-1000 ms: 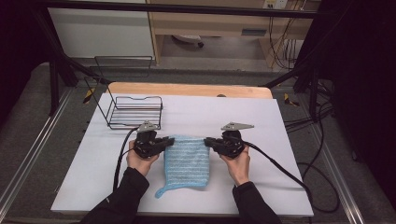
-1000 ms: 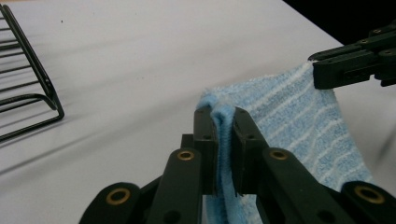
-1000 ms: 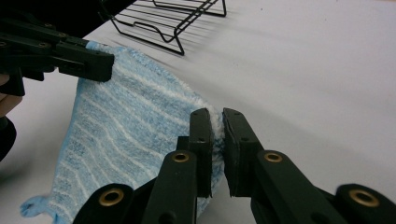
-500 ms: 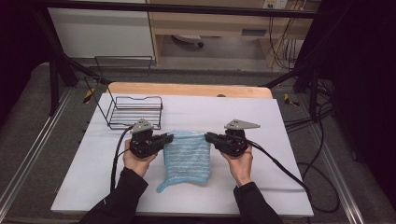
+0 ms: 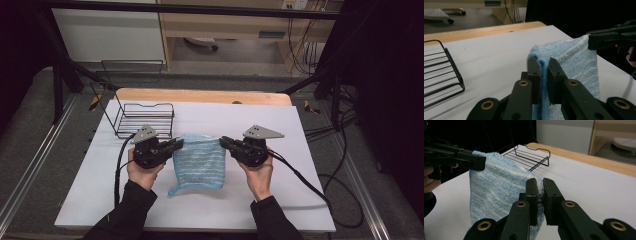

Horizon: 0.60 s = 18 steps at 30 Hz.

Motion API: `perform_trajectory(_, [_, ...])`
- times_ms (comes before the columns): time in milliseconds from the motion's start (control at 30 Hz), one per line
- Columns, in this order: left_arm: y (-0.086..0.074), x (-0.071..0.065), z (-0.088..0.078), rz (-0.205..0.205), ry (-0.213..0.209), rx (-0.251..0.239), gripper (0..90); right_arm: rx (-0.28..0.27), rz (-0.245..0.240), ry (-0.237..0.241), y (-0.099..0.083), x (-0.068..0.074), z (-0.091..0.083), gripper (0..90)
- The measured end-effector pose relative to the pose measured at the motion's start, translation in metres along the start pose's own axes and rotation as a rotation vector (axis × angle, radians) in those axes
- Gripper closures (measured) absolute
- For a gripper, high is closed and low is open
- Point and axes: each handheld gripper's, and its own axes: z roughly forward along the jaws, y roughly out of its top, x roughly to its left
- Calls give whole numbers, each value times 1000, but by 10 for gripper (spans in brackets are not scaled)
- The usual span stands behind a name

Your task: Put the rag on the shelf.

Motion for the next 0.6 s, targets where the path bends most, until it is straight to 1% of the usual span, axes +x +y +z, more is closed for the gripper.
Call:
perform_trajectory(67, [1, -1, -2, 3, 0, -10, 823, -13, -14, -5, 3, 3, -2, 838])
perform_trajectory(233, [4, -2, -8, 7, 10, -35, 823, -35, -24, -1, 9, 9, -6, 841])
perform_trajectory(367, [7, -3, -13, 16, 24, -56, 823, -43, -37, -3, 12, 13, -7, 842])
perform_trajectory(400, [8, -3, -14, 21, 29, -60, 824, -53, -46, -8, 15, 16, -6, 842])
perform_trajectory(600, [14, -1, -25, 24, 48, -105, 824, -83, -58, -8, 22, 23, -5, 842])
